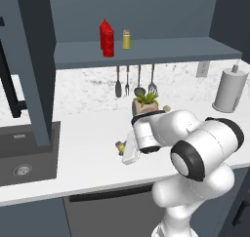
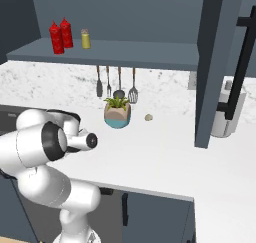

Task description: Put the shaker and condiment bottle from the counter next to their counterparts in the cabinet.

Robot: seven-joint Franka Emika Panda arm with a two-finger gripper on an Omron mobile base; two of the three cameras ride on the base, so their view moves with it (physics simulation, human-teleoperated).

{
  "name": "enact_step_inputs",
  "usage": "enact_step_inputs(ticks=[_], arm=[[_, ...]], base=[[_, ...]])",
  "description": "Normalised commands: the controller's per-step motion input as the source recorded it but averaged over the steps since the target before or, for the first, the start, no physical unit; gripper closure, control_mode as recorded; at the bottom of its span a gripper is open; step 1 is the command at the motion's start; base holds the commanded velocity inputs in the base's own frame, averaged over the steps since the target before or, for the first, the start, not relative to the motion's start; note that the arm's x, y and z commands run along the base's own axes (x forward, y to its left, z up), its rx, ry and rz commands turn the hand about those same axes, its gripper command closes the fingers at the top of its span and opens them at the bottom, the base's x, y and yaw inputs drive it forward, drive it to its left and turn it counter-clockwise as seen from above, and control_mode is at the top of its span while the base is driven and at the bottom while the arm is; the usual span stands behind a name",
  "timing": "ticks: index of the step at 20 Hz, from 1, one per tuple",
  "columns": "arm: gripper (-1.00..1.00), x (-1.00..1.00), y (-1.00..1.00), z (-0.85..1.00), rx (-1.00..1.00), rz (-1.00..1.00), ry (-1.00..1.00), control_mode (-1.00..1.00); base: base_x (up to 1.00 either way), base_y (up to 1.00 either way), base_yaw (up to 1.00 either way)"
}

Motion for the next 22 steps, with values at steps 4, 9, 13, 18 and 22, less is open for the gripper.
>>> enact_step_inputs(ticks=[4, 9, 13, 18, 22], arm=[[1.0, 0.0, 0.0, -0.05, 0.02, 0.0, 0.0, -1.0], [1.0, 0.0, 0.0, 0.09, 0.03, -0.01, 0.0, -1.0], [1.0, -0.01, 0.0, 0.47, 0.0, -0.06, 0.0, -1.0], [1.0, 0.0, 0.0, 0.58, 0.0, -0.1, 0.0, -1.0], [1.0, 0.0, 0.0, 0.59, 0.0, -0.13, 0.0, -1.0]], base=[[0.0, 0.0, 0.0], [0.0, 0.0, 0.0], [0.0, 0.0, 0.0], [0.0, 0.0, 0.0], [0.0, 0.0, 0.0]])
